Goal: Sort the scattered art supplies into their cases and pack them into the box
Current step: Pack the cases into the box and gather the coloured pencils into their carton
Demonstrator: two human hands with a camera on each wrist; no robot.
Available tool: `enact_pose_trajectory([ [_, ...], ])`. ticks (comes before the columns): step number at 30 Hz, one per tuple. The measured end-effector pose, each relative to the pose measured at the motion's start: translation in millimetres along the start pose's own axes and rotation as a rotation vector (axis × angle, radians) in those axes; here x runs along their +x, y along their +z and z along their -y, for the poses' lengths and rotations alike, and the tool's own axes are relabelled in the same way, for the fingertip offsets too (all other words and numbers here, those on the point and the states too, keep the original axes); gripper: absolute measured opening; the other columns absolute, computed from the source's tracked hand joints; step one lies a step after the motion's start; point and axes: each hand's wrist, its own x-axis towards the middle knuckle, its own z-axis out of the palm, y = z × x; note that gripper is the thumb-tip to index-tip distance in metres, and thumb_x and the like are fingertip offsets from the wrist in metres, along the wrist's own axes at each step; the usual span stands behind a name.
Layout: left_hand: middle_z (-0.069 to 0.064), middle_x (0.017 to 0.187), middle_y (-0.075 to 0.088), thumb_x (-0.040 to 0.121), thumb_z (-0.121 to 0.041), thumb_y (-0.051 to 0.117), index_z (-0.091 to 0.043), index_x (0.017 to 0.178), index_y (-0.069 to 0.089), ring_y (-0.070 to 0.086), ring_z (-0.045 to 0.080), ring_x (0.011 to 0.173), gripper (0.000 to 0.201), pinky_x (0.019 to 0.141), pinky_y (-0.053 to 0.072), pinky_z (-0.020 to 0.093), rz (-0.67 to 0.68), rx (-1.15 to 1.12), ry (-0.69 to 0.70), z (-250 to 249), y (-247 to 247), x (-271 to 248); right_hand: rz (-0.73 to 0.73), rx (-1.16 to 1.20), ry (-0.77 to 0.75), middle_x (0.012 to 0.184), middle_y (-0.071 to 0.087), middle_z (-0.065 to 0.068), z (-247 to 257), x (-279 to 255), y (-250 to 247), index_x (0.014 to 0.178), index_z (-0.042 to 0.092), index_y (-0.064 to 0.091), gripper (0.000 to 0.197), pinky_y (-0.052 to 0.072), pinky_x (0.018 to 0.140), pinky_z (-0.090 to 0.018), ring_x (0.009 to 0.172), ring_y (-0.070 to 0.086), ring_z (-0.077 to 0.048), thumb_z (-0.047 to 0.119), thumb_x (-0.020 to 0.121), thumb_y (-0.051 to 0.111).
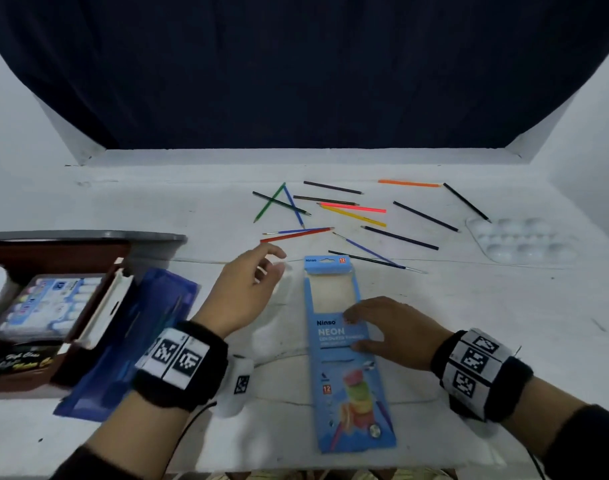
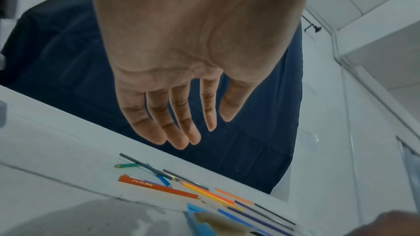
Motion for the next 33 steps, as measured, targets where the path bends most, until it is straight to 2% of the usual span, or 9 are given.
enact_pose_trajectory([
  [6,0.007,0.102,0.06,0.096,-0.019,0.058,-0.021,0.111,0.063,0.059,0.02,0.088,0.016,0.08,0.048,0.033,0.046,0.283,0.012,31,18,90,-0.257,0.247,0.05,0.117,0.064,0.018,-29,8,-37,0.121,0.032,0.065,0.041,0.05,0.094,-0.027,0.102,0.06,0.0,0.052,0.085,0.066],
  [10,0.003,0.103,0.059,0.091,-0.021,0.058,-0.026,0.107,0.061,0.06,0.024,0.096,0.017,0.087,0.052,0.041,0.171,0.461,-0.035,48,24,137,-0.415,0.143,0.152,0.107,0.068,0.006,-72,27,-60,0.115,0.022,0.067,0.024,0.051,0.089,-0.031,0.099,0.063,-0.013,0.03,0.092,0.065],
  [15,-0.004,0.096,0.058,0.089,-0.024,0.056,-0.032,0.1,0.059,0.059,0.023,0.092,0.013,0.083,0.05,0.038,0.243,0.643,-0.014,61,35,166,-0.225,-0.043,0.358,0.147,0.045,0.002,-122,53,-72,0.143,0.021,0.044,0.044,0.035,0.109,-0.029,0.132,0.044,-0.018,0.028,0.1,0.047],
  [18,-0.008,0.089,0.057,0.09,-0.022,0.055,-0.032,0.089,0.056,0.058,0.021,0.086,0.01,0.081,0.049,0.034,0.228,0.659,0.001,65,39,174,-0.135,-0.081,0.389,0.154,0.037,0.001,-135,65,-74,0.149,0.02,0.034,0.048,0.034,0.112,-0.033,0.139,0.038,-0.019,0.027,0.102,0.041],
  [20,-0.008,0.085,0.056,0.092,-0.021,0.054,-0.032,0.085,0.052,0.055,0.02,0.082,0.014,0.079,0.048,0.033,0.249,0.66,0.005,64,38,176,-0.096,-0.136,0.413,0.148,0.046,-0.004,-140,71,-75,0.148,0.022,0.036,0.046,0.041,0.106,-0.036,0.132,0.047,-0.024,0.025,0.102,0.037],
  [23,-0.005,0.083,0.058,0.094,-0.018,0.055,-0.031,0.078,0.052,0.059,0.022,0.083,0.021,0.075,0.048,0.031,0.272,0.6,0.0,58,34,173,-0.052,-0.374,0.418,0.121,0.063,-0.006,-141,79,-81,0.135,0.026,0.051,0.039,0.05,0.084,-0.032,0.107,0.063,-0.026,0.02,0.099,0.036],
  [29,-0.006,0.082,0.065,0.092,-0.006,0.064,-0.024,0.085,0.06,0.063,0.014,0.073,0.019,0.062,0.043,0.013,0.041,0.208,-0.01,26,16,130,-0.109,-0.427,0.411,0.114,0.062,-0.005,-145,94,-88,0.118,0.021,0.062,0.03,0.051,0.084,-0.029,0.102,0.063,-0.024,0.012,0.095,0.045],
  [31,-0.002,0.081,0.068,0.092,-0.005,0.064,-0.023,0.086,0.062,0.066,0.014,0.071,0.019,0.065,0.052,0.02,0.01,-0.006,-0.045,12,17,105,-0.16,-0.317,0.399,0.112,0.064,-0.007,-149,95,-88,0.115,0.018,0.065,0.03,0.052,0.082,-0.029,0.1,0.063,-0.025,0.01,0.092,0.049],
  [33,0.003,0.078,0.068,0.093,-0.003,0.063,-0.019,0.09,0.062,0.069,0.02,0.076,0.016,0.075,0.059,0.037,0.044,-0.188,-0.089,-1,26,80,-0.286,-0.09,0.372,0.11,0.068,-0.009,-153,94,-89,0.115,0.015,0.067,0.03,0.053,0.083,-0.031,0.098,0.065,-0.027,0.008,0.088,0.056],
])
